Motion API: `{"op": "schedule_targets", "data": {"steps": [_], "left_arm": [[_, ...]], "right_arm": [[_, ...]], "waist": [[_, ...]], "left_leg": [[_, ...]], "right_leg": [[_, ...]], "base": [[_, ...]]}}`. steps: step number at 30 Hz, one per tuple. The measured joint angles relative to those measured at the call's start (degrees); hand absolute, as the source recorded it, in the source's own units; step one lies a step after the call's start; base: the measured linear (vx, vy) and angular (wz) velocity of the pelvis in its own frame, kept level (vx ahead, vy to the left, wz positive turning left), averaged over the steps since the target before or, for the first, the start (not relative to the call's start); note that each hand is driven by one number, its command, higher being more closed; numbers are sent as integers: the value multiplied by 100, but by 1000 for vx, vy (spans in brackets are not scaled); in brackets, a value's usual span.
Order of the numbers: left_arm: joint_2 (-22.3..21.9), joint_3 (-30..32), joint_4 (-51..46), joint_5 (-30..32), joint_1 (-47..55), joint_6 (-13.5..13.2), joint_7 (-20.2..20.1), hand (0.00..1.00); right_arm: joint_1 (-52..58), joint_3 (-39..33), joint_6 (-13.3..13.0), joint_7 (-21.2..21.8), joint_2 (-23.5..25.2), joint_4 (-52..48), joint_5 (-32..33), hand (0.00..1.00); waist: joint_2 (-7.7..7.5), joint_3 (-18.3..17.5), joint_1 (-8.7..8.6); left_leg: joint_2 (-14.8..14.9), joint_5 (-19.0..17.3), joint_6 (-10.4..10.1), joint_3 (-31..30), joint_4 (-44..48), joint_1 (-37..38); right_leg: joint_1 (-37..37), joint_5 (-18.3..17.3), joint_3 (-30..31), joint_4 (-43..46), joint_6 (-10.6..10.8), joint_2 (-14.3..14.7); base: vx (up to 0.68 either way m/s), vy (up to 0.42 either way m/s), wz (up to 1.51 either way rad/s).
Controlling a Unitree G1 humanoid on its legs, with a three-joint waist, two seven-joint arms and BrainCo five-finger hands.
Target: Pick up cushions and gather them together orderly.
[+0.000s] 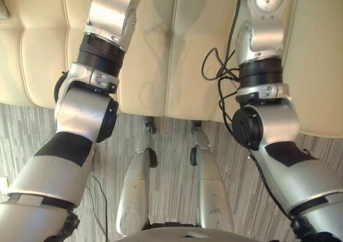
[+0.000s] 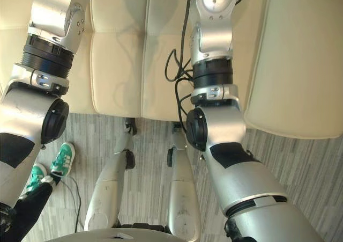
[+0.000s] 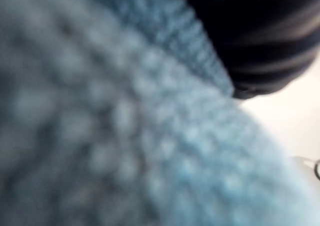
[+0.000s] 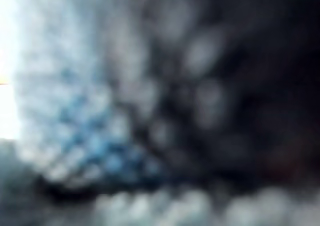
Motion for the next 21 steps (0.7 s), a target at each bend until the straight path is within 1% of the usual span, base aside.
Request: {"op": "schedule_targets", "data": {"steps": [2,4,6,7,8,9,11,14,18,19,21], "left_arm": [[-138,215,124,-49,-144,114,-3,0],[-256,347,284,-142,-176,149,-15,0],[-440,533,411,-214,-160,194,-46,0],[-510,560,421,-229,-100,196,-80,0],[-585,648,420,-228,-32,198,-149,0],[-610,674,419,-225,48,211,-208,0],[-702,771,420,-224,339,234,-370,0],[-777,960,412,-228,869,393,-537,0],[-698,1113,389,-226,1127,421,-641,0],[-618,1130,381,-232,1187,421,-654,0],[-506,1131,318,-233,1292,421,-686,0]], "right_arm": [[-217,-7,149,28,-136,238,216,0],[-256,-6,199,96,-211,384,384,0],[-252,-6,229,166,-277,400,643,0],[-243,-3,231,173,-283,399,740,0],[-235,8,232,187,-288,397,864,0],[-212,26,233,209,-288,396,939,0],[6,108,233,383,-319,376,1075,0],[379,324,330,466,-299,360,1135,0],[672,479,345,658,-228,129,1137,0],[776,576,344,713,-234,-22,1136,0],[826,616,341,825,-247,-128,1132,0]], "waist": [[15,13,66],[20,15,91],[94,133,99],[102,138,130],[102,138,152],[102,138,156],[101,138,177],[99,140,167],[60,164,162],[59,165,130],[59,165,88]], "left_leg": [[-1,113,-98,-46,-127,-230],[-3,197,-190,-86,-219,-346],[2,201,-175,-124,-279,-410],[5,130,-226,-113,-294,-475],[20,64,-184,-34,-280,-560],[76,16,-164,173,-269,-631],[178,4,-164,459,-173,-761],[211,-22,-127,620,-118,-809],[265,-33,-99,811,-47,-874],[287,-32,-28,822,4,-874],[314,-67,21,826,72,-866]], "right_leg": [[-348,-38,-29,153,-21,-5],[-522,-66,-71,248,-30,-17],[-628,-139,-164,405,-43,-32],[-733,-153,-166,472,-58,-37],[-826,-150,-164,508,-60,-47],[-902,-132,-165,515,-66,-54],[-975,-109,-175,496,-67,-48],[-1052,-133,-124,534,-63,-42],[-1162,-153,-16,569,-65,4],[-1151,-174,-5,582,-77,24],[-1140,-221,-3,638,-84,40]], "base": [[-2,46,7],[3,62,11],[-3,117,15],[-23,119,10],[-25,113,5],[-22,140,4],[-3,136,0],[12,120,-6],[24,84,-13],[22,72,-9],[16,66,-3]]}}
